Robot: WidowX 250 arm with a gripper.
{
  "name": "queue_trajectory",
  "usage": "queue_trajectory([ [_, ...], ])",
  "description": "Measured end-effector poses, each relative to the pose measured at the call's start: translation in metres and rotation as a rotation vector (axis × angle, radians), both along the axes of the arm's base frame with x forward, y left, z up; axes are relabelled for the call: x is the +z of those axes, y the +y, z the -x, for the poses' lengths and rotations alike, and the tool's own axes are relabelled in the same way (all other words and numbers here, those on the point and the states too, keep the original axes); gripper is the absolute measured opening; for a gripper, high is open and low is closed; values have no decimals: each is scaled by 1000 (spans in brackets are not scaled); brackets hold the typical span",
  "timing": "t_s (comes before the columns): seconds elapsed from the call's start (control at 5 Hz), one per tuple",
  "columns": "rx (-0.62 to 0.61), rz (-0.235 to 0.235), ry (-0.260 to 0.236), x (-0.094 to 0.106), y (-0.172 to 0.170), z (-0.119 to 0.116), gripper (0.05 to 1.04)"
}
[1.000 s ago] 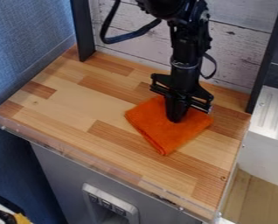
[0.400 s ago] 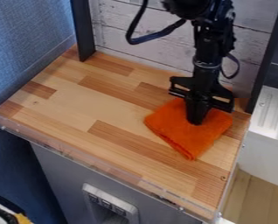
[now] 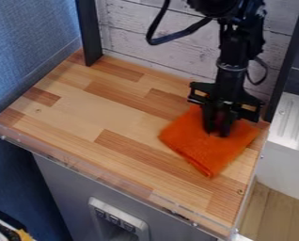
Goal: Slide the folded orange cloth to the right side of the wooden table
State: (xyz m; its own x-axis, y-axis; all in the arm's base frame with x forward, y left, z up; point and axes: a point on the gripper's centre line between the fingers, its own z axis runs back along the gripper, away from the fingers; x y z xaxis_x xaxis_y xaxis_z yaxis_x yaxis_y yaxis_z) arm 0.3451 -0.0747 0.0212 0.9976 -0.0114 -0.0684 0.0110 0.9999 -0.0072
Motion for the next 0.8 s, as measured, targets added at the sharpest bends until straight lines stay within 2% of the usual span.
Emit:
queue_trajectory([
  [0.2, 18, 0, -20, 20, 37, 8, 806],
  [0.4, 12, 2, -44, 42, 71, 21, 1000],
  [0.6, 16, 2, -74, 64, 108, 34, 1001],
  [0.8, 13, 10, -96, 77, 140, 46, 1001],
])
